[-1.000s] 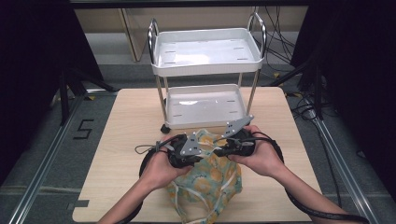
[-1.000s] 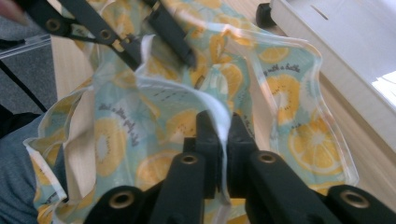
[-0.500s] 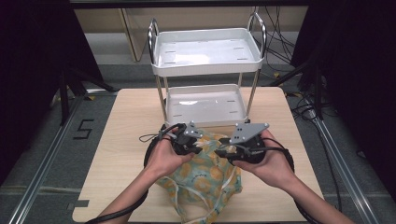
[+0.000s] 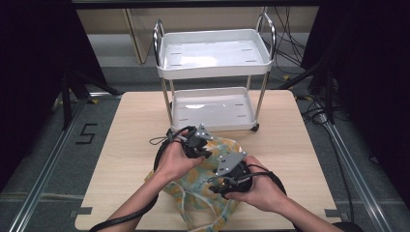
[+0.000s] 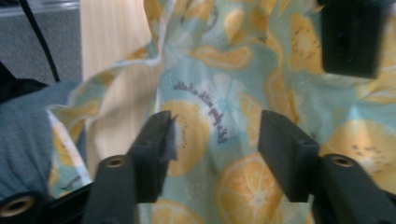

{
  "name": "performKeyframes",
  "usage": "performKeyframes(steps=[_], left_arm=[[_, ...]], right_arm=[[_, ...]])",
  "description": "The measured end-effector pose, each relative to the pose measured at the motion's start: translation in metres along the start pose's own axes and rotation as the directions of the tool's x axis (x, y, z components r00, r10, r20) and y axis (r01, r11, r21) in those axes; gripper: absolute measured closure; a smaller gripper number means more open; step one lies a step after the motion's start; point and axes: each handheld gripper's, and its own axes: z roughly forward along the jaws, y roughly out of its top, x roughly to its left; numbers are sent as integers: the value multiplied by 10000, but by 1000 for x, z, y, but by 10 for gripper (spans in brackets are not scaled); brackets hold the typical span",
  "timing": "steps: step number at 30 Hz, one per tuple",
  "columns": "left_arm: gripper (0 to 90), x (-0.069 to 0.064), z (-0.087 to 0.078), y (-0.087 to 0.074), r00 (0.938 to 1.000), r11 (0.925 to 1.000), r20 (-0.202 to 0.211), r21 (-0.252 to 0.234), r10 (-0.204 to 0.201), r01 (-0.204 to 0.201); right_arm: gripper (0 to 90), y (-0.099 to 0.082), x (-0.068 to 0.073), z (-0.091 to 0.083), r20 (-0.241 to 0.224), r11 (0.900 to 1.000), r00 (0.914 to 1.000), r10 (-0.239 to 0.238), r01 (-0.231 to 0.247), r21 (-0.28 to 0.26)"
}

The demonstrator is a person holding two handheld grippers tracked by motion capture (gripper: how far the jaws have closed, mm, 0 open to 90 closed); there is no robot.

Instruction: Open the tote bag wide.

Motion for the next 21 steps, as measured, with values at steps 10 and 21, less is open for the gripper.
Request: performKeyframes(steps=[10, 21], left_arm=[[886, 2, 8, 2, 9999, 9999, -3, -114, -104, 104], [883, 8, 20, 2, 9999, 9999, -154, 105, -10, 12]], right_arm=[[299, -12, -1, 20, 193, 9972, 9992, -338, 324, 673], [369, -19, -5, 27, 262, 9931, 9984, -506, 475, 1072]])
